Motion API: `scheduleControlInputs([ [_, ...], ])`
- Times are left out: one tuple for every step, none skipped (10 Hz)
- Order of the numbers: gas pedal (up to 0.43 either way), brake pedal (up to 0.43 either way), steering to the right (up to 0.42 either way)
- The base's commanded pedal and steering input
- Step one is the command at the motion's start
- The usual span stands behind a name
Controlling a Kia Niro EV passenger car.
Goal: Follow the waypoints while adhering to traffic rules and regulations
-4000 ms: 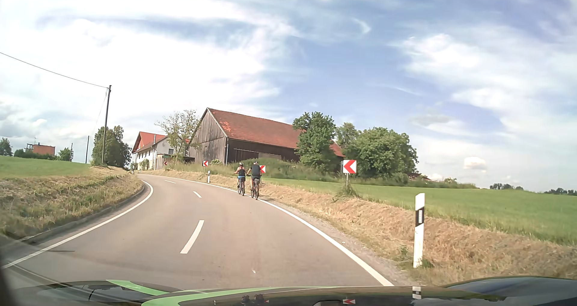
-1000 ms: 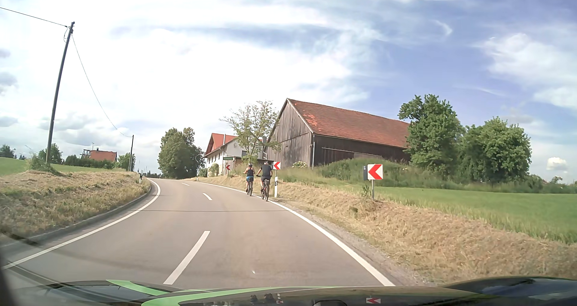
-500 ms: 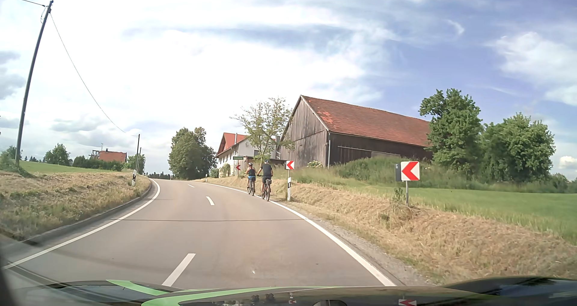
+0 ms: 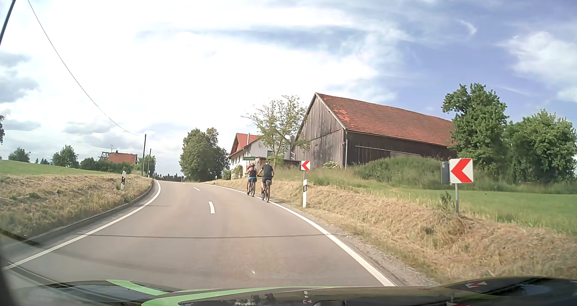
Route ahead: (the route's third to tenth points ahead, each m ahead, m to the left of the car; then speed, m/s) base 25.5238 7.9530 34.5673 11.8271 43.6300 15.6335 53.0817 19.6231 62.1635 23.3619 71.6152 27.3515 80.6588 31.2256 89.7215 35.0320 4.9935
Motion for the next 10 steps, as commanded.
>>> scheduleControlInputs([
  [0.220,0.000,-0.075],
  [0.220,0.000,-0.075],
  [0.197,0.000,-0.076],
  [0.189,0.000,-0.076],
  [0.189,0.000,-0.076],
  [0.189,0.000,-0.077],
  [0.189,0.000,-0.077],
  [0.177,0.000,-0.077],
  [0.177,0.000,-0.077],
  [0.177,0.000,-0.077],
])
